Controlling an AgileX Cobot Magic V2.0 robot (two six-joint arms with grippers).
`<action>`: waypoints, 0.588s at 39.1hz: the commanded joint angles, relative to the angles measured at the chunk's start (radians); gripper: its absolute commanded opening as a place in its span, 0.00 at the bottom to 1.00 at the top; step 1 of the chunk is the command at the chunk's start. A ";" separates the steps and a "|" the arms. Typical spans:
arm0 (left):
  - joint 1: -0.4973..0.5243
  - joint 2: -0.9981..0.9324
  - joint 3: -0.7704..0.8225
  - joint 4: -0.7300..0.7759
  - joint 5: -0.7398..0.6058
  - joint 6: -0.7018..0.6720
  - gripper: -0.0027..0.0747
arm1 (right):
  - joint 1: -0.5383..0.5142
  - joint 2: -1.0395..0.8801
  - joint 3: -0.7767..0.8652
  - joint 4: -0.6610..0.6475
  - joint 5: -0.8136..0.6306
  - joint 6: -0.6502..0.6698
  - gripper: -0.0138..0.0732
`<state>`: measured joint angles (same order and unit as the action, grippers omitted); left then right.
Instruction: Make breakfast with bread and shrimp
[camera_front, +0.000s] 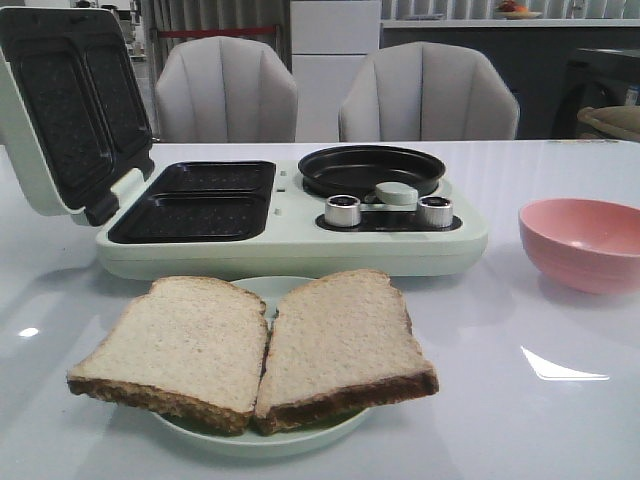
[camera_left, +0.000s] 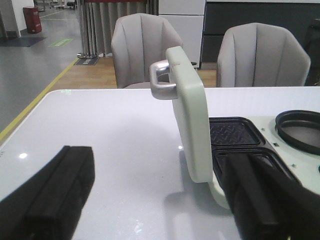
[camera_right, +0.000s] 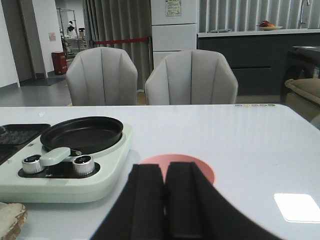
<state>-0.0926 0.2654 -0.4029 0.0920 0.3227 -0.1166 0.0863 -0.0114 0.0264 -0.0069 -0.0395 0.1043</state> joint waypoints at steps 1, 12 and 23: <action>-0.010 0.017 -0.029 0.043 -0.058 -0.003 0.80 | -0.006 -0.020 -0.016 -0.010 -0.078 -0.003 0.33; -0.012 0.017 -0.029 0.102 -0.044 0.022 0.79 | -0.006 -0.020 -0.016 -0.010 -0.078 -0.003 0.33; -0.050 0.019 -0.029 0.370 -0.005 0.012 0.79 | -0.006 -0.020 -0.016 -0.010 -0.078 -0.003 0.33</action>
<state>-0.1171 0.2654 -0.4029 0.3893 0.3641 -0.0927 0.0863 -0.0114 0.0264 -0.0069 -0.0395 0.1043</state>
